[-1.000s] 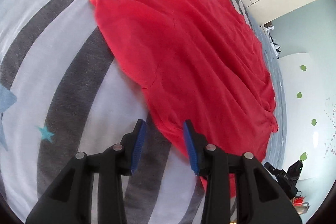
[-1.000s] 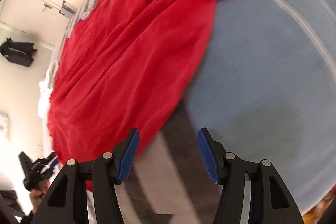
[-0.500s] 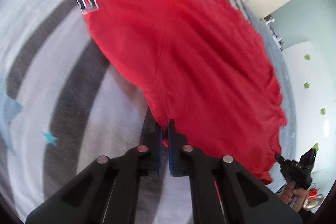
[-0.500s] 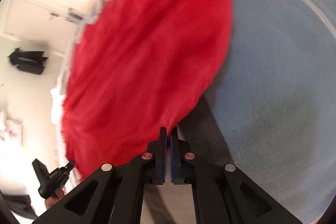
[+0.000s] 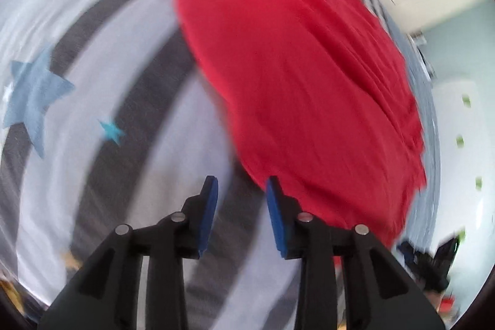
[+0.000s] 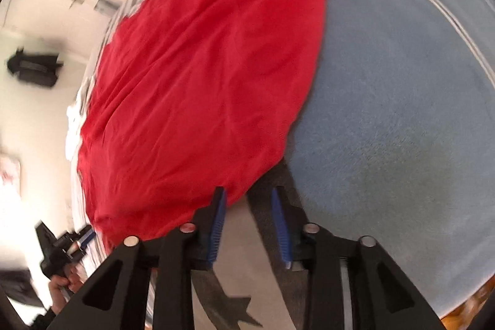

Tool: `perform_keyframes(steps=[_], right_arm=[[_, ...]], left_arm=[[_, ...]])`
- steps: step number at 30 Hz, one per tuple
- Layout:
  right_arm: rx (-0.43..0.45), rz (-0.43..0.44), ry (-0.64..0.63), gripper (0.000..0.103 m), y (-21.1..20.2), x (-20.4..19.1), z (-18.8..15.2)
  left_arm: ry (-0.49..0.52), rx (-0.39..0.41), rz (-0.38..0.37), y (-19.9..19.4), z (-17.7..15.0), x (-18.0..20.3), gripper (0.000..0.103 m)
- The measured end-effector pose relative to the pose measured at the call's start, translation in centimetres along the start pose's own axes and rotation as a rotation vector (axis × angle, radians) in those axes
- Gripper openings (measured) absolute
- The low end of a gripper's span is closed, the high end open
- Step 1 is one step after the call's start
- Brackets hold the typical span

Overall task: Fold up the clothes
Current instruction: 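Lift the red shirt by the hem with both grippers and shake it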

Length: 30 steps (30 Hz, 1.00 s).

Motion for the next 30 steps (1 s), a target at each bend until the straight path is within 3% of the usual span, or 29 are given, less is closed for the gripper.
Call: perform_keyframes(steps=[4,7,13,14,15,17,19,21,25,27,30], right_arm=[[-0.061,0.115,-0.021,0.029,1.1,-3.2,-1.4],[-0.078,0.196,0.012,0.036,2.2,-4.9,-2.0],[-0.132,0.229,0.026,0.037,5.2,-7.0,-3.0],[-0.142,0.235,0.024,0.036,5.6,-7.0,-3.3],[-0.152,0.242,0.023,0.027,5.9,-7.1,-3.5],[-0.137,0.25,-0.007,0.014,5.9,-7.5,-3.5],[-0.109,0.281,-0.04,0.013,4.7,-7.9,-3.3],[-0.096,0.306,-0.068,0.013,3.5,-8.0,-3.4],[-0.147,0.256,-0.097,0.013,4.4,-7.0,-4.5],[-0.201,0.231,-0.083,0.013,6.1,-6.2,-5.2],[-0.206,0.209,-0.106,0.014,6.6,-6.2,-5.4]], left_arm=[[0.045,-0.09,-0.066,1.7,-2.5,2.8,0.029],[0.01,-0.14,-0.115,3.1,-3.1,4.2,0.029],[0.069,-0.174,-0.131,3.3,-5.2,5.0,0.026],[0.094,-0.167,-0.124,2.4,-5.9,4.6,0.02],[0.106,-0.161,-0.133,1.8,-6.1,4.5,0.013],[0.119,-0.152,-0.162,0.7,-6.4,4.6,0.011],[0.13,-0.142,-0.175,-0.7,-6.6,4.6,0.011],[0.153,-0.145,-0.159,-1.3,-6.9,4.2,0.009],[0.135,-0.189,-0.063,0.5,-7.6,1.6,0.008],[0.08,-0.21,-0.044,1.5,-7.6,0.0,0.007],[0.11,-0.199,-0.05,0.9,-7.5,0.2,0.008]])
Point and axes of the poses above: each gripper's, at about its wrist camera, not at the fingertips, and y roughly the way its jaws point, x to its right, z to its top, the point moved 6 cm from there along y, roughly the way its jaws point, and after that the axes turned 11 degrees about -y, right-handed, at the moved point
